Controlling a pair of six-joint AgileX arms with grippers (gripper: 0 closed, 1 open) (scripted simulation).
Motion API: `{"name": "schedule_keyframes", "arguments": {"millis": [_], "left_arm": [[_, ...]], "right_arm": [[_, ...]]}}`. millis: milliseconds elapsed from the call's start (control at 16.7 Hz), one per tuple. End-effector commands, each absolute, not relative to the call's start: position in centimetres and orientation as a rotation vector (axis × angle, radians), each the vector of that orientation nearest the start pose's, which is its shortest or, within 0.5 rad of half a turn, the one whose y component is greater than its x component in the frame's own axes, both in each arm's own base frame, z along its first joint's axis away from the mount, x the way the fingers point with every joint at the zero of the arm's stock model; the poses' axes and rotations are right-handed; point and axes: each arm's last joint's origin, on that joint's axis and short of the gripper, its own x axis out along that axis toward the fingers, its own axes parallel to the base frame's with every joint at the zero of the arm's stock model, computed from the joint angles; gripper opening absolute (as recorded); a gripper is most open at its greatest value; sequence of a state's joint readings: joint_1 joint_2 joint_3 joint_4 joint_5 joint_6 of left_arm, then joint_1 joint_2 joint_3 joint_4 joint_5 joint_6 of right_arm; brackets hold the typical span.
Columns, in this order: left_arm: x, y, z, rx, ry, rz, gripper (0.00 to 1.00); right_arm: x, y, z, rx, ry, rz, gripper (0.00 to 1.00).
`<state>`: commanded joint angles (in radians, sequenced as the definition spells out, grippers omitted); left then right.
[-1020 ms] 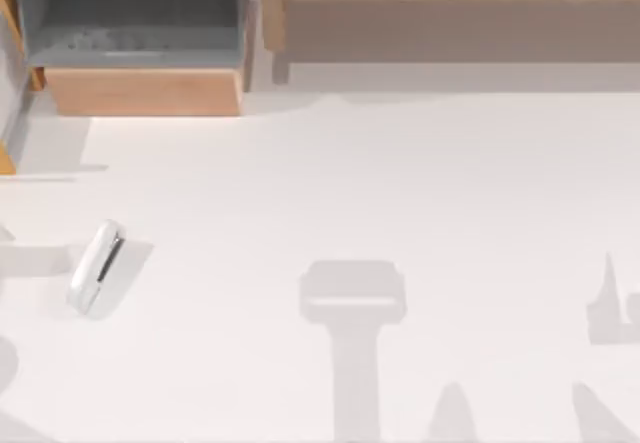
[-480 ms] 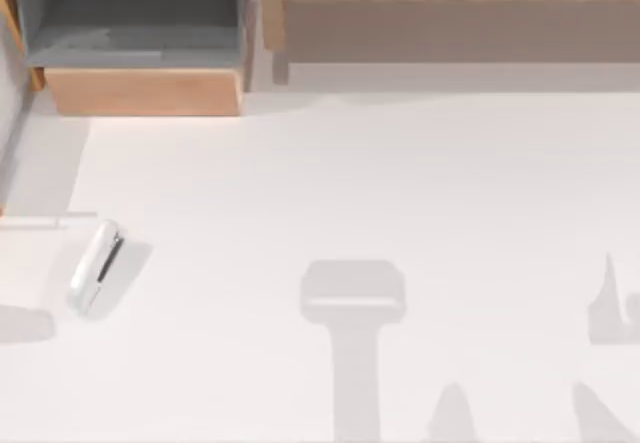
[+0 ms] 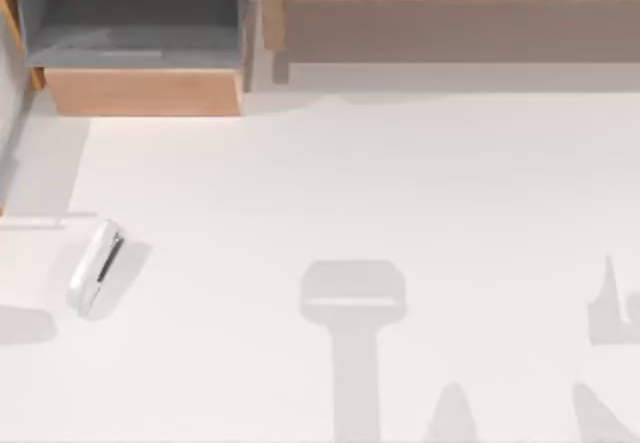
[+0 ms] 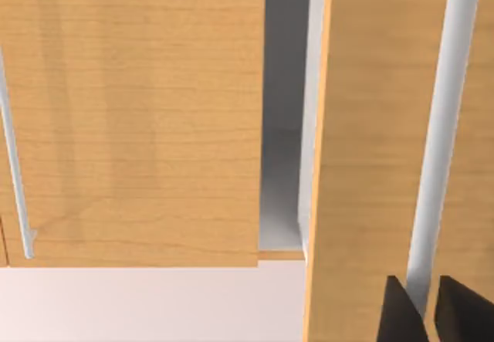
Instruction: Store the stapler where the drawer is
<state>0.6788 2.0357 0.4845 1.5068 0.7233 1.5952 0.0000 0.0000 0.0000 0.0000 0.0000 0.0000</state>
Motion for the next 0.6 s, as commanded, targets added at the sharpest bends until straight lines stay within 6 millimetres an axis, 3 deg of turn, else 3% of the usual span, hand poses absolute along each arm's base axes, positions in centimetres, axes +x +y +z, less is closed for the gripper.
{"name": "schedule_keyframes", "arguments": {"millis": [480, 600], "left_arm": [[24.49, 17.35, 8.74, 1.556, 0.002, -0.037, 0.98], [24.49, 17.35, 8.74, 1.556, 0.002, -0.037, 1.0]], "right_arm": [[10.57, -0.12, 16.0, 0.0, 0.0, 0.0, 1.0], [10.57, -0.12, 16.0, 0.0, 0.0, 0.0, 1.0]]}}
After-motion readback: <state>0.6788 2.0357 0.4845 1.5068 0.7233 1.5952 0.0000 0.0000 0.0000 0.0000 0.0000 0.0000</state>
